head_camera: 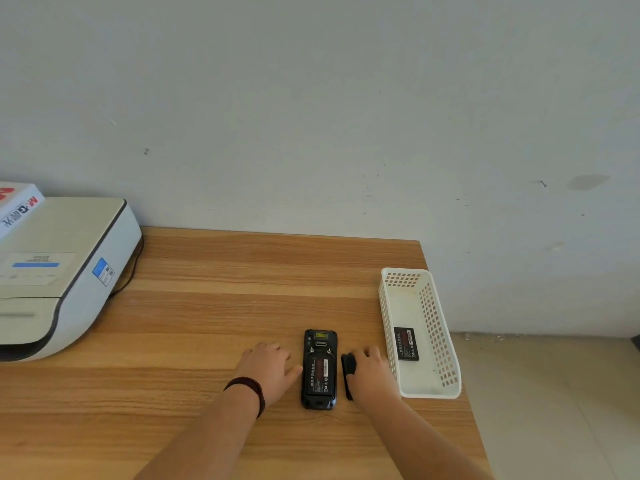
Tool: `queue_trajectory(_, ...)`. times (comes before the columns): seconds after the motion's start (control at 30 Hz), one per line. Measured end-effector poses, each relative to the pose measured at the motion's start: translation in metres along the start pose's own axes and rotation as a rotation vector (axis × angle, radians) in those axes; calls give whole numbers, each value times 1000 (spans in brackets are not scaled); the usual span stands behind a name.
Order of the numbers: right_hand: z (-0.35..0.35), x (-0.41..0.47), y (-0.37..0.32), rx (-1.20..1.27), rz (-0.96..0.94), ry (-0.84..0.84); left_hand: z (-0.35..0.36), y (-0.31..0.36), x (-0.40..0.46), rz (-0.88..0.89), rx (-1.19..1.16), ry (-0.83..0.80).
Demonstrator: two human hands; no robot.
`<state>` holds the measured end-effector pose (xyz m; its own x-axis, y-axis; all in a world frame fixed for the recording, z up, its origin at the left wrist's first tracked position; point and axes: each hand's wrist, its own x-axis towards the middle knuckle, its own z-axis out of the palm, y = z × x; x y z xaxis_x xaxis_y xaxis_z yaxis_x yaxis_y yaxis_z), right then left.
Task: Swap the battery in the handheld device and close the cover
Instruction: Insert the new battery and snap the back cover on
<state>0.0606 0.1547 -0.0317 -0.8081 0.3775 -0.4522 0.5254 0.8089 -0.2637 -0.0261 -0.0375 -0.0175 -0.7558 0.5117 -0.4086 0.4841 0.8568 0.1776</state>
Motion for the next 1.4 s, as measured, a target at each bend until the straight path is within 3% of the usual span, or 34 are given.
queue_trajectory(0.33,-2,17,0,-182,40,-179,7,-15,-13,-14,-19,-47)
queue_trajectory(0.87,-8,28,3,-316,-25,-147,9,-4,-9,17,2,-114)
queue_trajectory(1.07,-42,41,-10,-367,-16,-436,7,2,-3,24,-7,-126)
queue_trajectory(1.4,-79,38,-26,25,-86,-388,6,5,0,23,-94,-53)
